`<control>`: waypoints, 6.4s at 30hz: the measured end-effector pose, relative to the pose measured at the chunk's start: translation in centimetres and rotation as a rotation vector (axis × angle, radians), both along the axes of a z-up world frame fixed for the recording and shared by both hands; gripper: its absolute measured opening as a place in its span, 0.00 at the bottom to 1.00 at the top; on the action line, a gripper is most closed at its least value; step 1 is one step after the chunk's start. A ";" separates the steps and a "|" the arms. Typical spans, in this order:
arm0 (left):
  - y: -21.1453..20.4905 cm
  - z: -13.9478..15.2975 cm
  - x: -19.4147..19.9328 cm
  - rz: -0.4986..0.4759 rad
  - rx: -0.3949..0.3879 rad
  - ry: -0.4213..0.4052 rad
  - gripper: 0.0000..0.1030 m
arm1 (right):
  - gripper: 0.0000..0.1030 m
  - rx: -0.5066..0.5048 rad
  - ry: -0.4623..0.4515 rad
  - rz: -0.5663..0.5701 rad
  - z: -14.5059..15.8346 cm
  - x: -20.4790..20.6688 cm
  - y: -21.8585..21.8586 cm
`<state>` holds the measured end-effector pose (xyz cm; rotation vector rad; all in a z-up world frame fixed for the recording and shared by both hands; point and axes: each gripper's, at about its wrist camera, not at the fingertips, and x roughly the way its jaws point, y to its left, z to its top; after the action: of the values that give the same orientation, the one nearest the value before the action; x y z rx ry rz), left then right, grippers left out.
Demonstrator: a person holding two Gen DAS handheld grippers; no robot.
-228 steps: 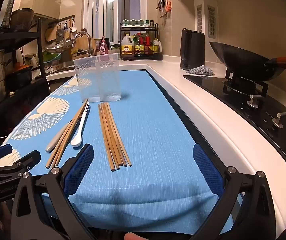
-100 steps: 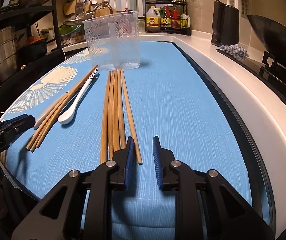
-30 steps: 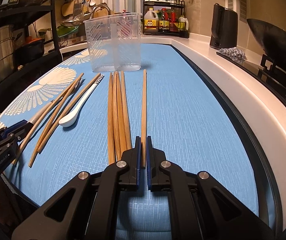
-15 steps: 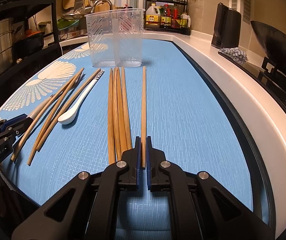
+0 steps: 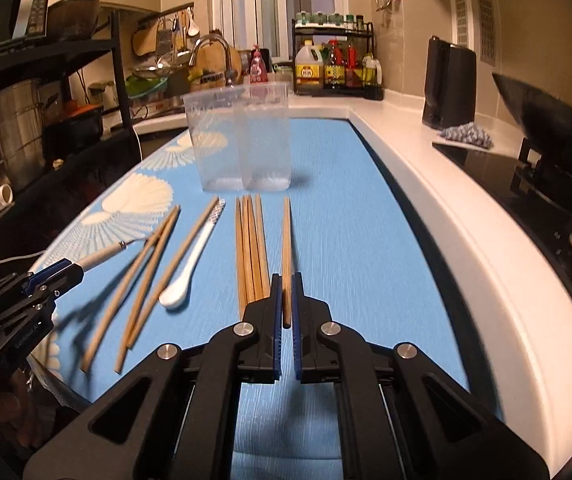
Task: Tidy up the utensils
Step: 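Lift the fork with the left tool while the right tool lifts the chopstick over the container, then open the left tool to drop the fork into the container while the right tool drops the chopstick, then move both tools back down to the loose chopsticks on the cloth, then close the left tool on one chopstick while the right tool grasps another chopstick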
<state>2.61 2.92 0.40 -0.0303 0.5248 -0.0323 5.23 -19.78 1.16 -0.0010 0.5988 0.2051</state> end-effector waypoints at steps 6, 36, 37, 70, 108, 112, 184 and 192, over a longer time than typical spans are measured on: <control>0.7 2.4 0.8 -0.005 -0.003 -0.034 0.17 | 0.04 0.032 -0.053 -0.029 3.6 0.1 -1.1; 4.2 10.6 7.7 -0.045 -0.105 0.005 0.16 | 0.04 0.039 -0.005 0.059 13.5 8.3 0.5; 4.0 10.8 7.8 -0.045 -0.098 0.002 0.16 | 0.04 0.032 0.000 0.062 13.6 8.6 0.6; 1.2 19.1 25.6 -0.137 -0.166 0.041 0.16 | 0.04 0.205 0.028 0.126 20.7 22.0 0.1; 1.2 5.3 6.8 -0.029 -0.065 0.034 0.30 | 0.19 0.157 0.008 -0.015 1.9 5.2 -2.0; 0.0 2.2 4.2 -0.027 -0.065 0.037 0.28 | 0.13 0.145 0.058 -0.004 -1.3 3.7 -2.2; 0.5 -4.8 -1.4 0.023 -0.029 0.008 0.07 | 0.08 0.003 0.078 -0.057 -7.1 1.2 -1.5; 0.3 -4.7 -1.3 0.023 -0.019 0.009 0.07 | 0.08 0.009 0.079 -0.060 -7.1 1.2 -1.5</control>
<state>1.35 3.20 -4.30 -0.0551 0.5327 -0.0142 6.43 -21.27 -5.98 0.0342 0.6755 0.1504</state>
